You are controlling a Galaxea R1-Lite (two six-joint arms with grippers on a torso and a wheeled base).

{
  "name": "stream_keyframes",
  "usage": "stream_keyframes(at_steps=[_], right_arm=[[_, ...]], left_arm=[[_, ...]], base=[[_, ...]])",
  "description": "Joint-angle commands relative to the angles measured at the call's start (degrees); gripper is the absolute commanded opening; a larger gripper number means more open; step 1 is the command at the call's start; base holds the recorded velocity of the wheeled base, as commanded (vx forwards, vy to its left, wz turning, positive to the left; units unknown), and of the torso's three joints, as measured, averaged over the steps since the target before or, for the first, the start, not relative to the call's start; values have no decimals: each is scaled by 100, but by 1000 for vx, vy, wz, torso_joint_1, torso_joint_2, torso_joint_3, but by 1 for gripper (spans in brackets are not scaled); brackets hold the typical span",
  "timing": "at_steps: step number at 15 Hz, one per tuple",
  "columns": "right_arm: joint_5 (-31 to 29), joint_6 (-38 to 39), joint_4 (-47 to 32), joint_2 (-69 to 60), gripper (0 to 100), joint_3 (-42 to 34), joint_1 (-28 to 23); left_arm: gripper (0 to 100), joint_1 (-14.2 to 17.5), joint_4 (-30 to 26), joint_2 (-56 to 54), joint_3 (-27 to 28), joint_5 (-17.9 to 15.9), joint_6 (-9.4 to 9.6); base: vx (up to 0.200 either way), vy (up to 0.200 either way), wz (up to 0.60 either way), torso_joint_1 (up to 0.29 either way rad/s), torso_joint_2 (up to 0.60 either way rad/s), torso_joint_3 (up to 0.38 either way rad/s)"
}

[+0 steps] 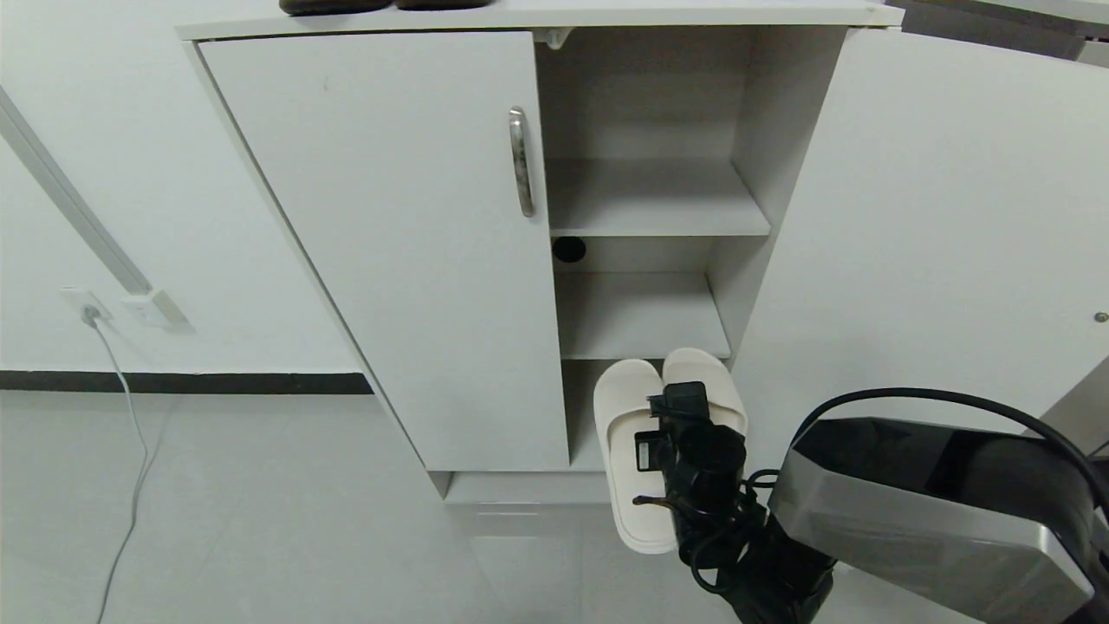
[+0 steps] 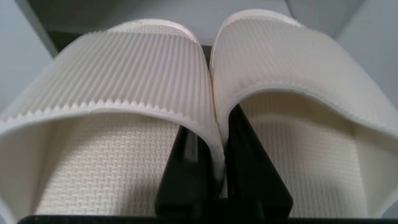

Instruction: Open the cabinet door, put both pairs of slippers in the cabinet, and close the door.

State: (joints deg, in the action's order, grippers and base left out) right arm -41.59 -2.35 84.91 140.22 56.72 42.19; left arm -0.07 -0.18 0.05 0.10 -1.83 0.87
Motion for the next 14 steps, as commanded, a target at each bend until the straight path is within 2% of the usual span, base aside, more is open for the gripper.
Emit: stream_keyframes(at_steps=[1, 7, 14], right_arm=[[-7, 7, -132, 32, 0, 252, -53], [73, 165, -554, 138, 0, 577, -88], [134, 200, -537, 173, 0, 629, -150]], left_arm=[[0, -1, 1, 4, -1, -2, 1], [0, -1, 1, 4, -1, -2, 1], [0, -1, 1, 13, -1, -2, 1]], base=[[0, 0, 0, 0, 0, 0], [0, 0, 0, 0, 0, 0], [0, 0, 0, 0, 0, 0]])
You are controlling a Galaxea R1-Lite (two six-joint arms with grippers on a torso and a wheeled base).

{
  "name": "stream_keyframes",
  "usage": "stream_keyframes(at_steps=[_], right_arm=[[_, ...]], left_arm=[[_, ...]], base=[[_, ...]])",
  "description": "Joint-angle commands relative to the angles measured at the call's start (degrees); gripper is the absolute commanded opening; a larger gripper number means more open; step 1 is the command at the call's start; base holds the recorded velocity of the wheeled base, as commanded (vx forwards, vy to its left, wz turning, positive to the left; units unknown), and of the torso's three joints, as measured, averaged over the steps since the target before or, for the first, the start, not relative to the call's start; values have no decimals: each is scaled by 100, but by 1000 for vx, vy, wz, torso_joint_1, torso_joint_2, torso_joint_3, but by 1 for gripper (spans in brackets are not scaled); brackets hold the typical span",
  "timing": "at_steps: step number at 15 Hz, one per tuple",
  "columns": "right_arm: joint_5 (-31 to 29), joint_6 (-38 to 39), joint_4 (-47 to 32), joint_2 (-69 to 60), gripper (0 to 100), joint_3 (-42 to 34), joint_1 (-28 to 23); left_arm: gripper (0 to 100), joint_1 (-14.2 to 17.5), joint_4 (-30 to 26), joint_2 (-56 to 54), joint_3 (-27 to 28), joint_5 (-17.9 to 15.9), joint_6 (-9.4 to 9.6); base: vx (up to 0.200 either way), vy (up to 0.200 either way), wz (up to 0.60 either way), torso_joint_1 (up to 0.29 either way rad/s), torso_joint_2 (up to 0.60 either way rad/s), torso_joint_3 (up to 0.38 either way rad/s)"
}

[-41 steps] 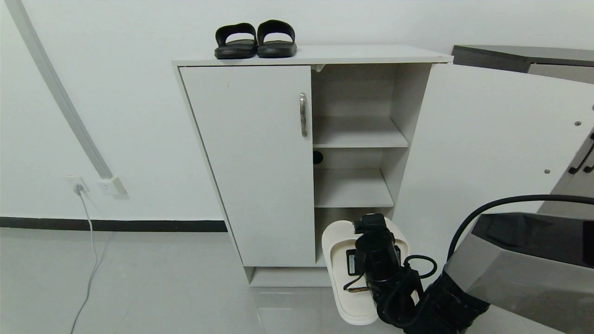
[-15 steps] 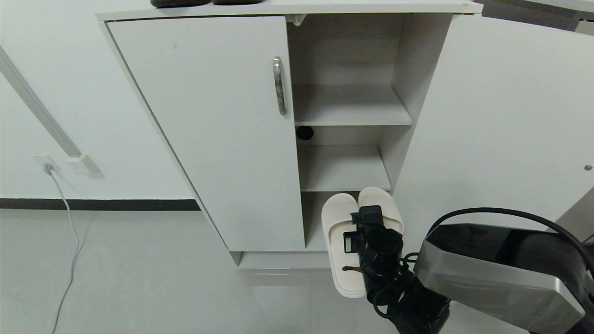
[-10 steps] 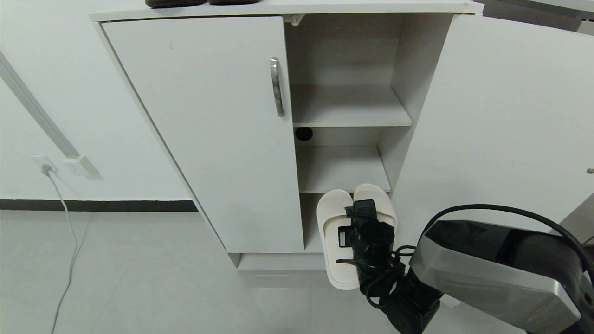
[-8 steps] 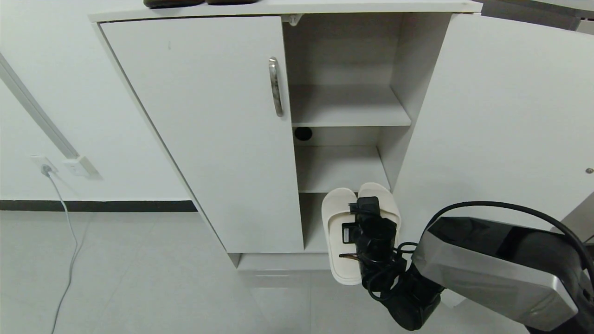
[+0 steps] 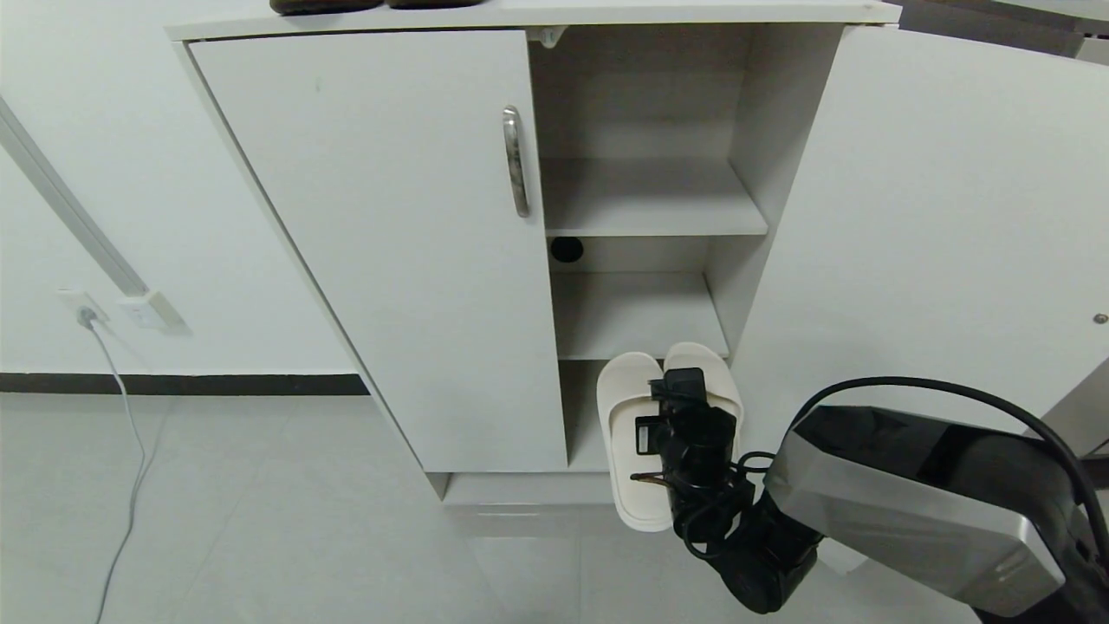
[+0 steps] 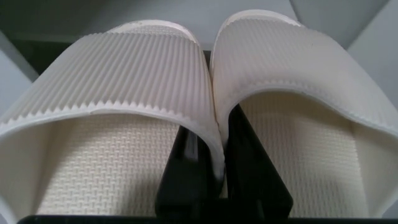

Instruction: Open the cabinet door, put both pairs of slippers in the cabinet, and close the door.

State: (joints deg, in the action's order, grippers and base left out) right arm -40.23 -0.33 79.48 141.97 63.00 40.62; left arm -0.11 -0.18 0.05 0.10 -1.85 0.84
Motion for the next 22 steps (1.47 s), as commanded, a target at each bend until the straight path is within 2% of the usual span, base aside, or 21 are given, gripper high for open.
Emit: stream_keyframes(at_steps=[1, 10, 17, 22], right_arm=[[-2, -11, -12, -3, 0, 2, 7], [-2, -20, -12, 6, 0, 63, -10], [147, -20, -293, 24, 0, 380, -98], [270, 15, -1304, 155, 0, 1390, -414]], left_arm=[[0, 2, 1, 13, -1, 1, -5], [0, 2, 1, 4, -1, 1, -5], [0, 2, 1, 4, -1, 10, -5], [0, 2, 1, 4, -1, 10, -5]], base=[[200, 0, 0, 2, 2, 2], [200, 0, 0, 2, 2, 0], [0, 0, 0, 0, 0, 0], [0, 0, 0, 0, 0, 0]])
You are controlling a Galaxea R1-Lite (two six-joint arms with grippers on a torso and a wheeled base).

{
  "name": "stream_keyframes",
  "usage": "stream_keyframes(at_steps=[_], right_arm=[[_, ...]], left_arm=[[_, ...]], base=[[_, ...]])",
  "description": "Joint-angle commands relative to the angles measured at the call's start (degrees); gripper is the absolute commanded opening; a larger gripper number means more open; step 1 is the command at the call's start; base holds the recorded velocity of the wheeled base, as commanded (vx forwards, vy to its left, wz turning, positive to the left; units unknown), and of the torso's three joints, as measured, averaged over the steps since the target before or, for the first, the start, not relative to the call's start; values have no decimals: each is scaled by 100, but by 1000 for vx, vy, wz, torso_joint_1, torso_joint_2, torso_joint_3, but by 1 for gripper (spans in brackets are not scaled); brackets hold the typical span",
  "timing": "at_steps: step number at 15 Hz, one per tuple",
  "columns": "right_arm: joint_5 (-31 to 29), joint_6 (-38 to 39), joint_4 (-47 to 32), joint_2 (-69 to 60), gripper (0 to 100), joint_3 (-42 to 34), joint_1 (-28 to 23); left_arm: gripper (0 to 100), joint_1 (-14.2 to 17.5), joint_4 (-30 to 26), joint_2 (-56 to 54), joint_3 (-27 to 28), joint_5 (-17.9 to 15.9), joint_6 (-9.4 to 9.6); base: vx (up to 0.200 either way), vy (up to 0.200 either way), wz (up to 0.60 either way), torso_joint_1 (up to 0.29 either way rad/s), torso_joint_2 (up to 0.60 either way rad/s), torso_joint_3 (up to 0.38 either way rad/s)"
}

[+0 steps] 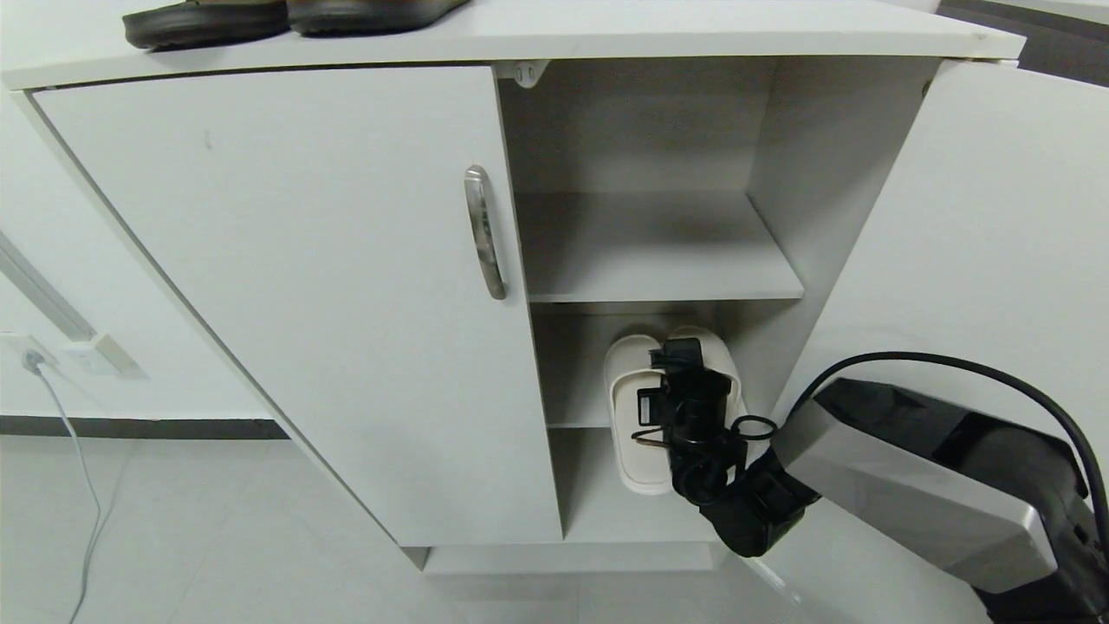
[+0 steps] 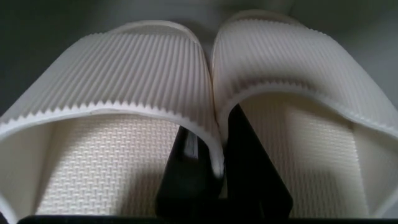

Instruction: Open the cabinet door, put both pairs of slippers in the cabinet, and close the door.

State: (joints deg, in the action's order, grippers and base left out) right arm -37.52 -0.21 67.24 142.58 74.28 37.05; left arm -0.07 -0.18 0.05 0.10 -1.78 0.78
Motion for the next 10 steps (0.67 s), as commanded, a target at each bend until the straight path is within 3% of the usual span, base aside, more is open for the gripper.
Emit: stream_keyframes(at_steps=[1, 10], right_arm=[[-1, 3, -256, 191, 0, 544, -75], [-18, 73, -1170, 850, 0, 2398, -172]], left_arm=[[0, -1, 1, 4, -1, 2, 1], [0, -1, 1, 4, -1, 20, -8]], base=[[0, 0, 0, 0, 0, 0], [0, 0, 0, 0, 0, 0]])
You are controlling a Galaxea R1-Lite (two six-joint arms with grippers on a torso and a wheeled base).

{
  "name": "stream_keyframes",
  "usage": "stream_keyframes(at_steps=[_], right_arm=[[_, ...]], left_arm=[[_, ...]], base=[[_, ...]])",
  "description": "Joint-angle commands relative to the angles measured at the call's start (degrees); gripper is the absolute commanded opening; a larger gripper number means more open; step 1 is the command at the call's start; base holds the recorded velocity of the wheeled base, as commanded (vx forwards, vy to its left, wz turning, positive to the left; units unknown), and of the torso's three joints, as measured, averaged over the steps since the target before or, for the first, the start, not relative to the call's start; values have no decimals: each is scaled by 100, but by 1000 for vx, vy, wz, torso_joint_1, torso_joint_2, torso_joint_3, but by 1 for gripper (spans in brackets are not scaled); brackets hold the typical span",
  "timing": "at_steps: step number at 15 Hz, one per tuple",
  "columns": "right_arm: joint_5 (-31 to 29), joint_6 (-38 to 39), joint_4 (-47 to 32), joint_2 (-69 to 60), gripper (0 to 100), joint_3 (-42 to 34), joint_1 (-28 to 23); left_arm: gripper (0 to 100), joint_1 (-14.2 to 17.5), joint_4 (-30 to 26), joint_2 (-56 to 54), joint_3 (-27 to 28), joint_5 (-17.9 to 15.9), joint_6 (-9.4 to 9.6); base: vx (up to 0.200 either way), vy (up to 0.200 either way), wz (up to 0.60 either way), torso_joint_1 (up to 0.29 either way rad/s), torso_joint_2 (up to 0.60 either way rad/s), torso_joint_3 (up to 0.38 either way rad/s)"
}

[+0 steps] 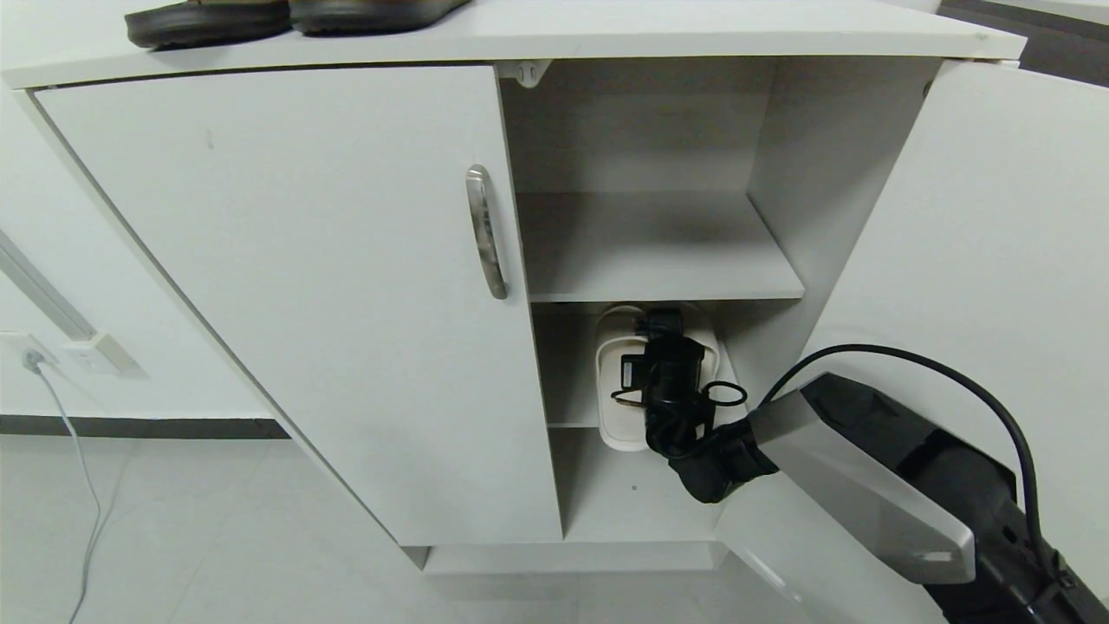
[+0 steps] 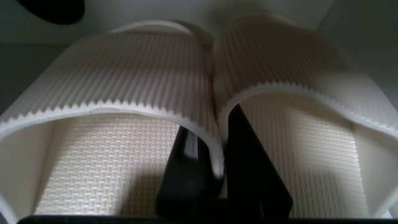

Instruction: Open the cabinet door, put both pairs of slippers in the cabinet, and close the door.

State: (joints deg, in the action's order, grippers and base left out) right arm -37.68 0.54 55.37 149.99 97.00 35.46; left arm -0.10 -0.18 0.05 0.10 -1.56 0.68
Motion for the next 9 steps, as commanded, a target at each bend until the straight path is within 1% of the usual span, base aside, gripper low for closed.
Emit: stream_keyframes(at_steps=[1, 3, 9], right_arm=[[-2, -1, -114, 179, 0, 284, -39], [-20, -1, -237, 338, 0, 592, -119], [-20, -10, -395, 434, 0, 768, -127]], left_arm=[[0, 1, 1, 4, -1, -2, 2], [0, 1, 1, 4, -1, -2, 2], [0, 1, 1, 4, -1, -2, 2]], base=[[0, 0, 0, 0, 0, 0], [0, 0, 0, 0, 0, 0], [0, 0, 0, 0, 0, 0]])
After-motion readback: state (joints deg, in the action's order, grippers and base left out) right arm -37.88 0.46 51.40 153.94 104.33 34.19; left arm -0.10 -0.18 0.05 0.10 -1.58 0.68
